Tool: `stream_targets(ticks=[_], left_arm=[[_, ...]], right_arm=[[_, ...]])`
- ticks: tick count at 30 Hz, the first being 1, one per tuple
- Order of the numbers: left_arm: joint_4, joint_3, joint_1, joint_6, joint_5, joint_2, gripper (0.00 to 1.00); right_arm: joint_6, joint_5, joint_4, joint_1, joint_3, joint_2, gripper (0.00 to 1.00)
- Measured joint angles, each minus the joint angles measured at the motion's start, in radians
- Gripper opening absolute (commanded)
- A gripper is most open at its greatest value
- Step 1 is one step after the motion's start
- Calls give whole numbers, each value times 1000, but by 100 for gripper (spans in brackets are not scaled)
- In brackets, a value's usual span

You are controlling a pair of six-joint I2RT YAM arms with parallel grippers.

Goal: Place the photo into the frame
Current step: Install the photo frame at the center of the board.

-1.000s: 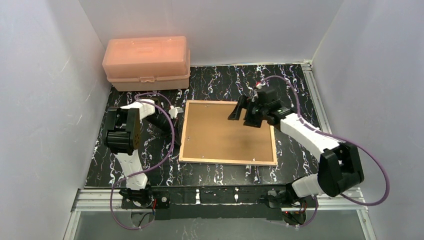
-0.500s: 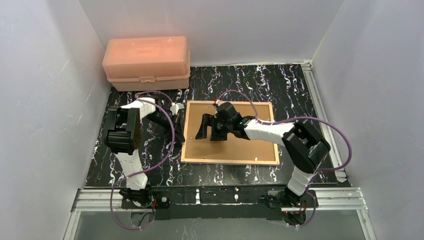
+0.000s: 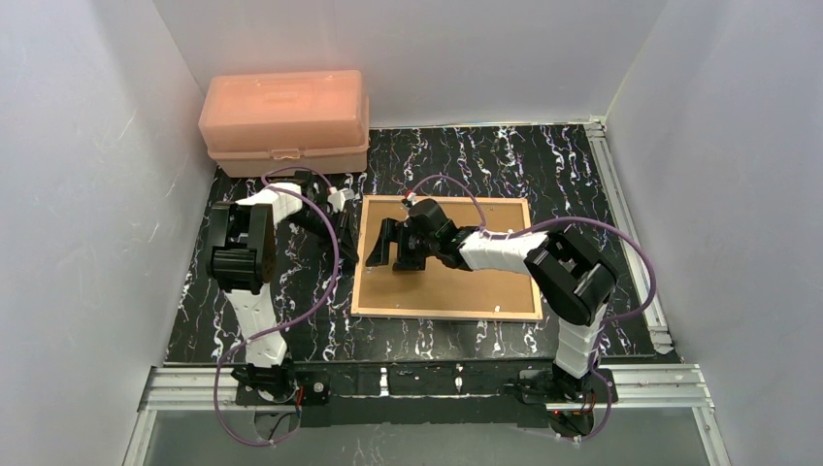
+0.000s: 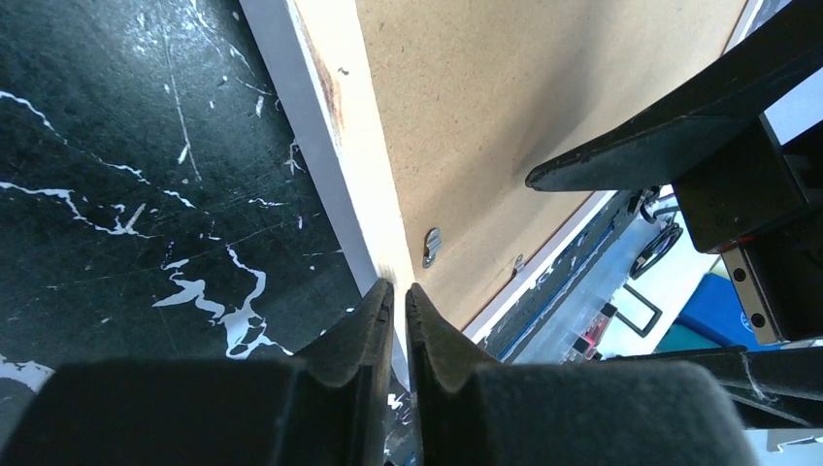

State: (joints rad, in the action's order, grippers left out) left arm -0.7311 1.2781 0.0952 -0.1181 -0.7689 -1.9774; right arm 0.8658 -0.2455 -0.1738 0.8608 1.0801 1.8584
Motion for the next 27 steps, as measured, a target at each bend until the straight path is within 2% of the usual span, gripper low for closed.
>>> stream_targets(ticks=[10,18,27], left_arm=[[21,0,-6,18,-17,-44,15],[20,-2,-12,28,-40,-48,5],[27,-10,-18,40,-52,-48,4]], right_arm=[[27,-1,-69,10,33,51,93],[55,-8,-105,14,46,90,92],[82,-29,-160,19,58,122,92]])
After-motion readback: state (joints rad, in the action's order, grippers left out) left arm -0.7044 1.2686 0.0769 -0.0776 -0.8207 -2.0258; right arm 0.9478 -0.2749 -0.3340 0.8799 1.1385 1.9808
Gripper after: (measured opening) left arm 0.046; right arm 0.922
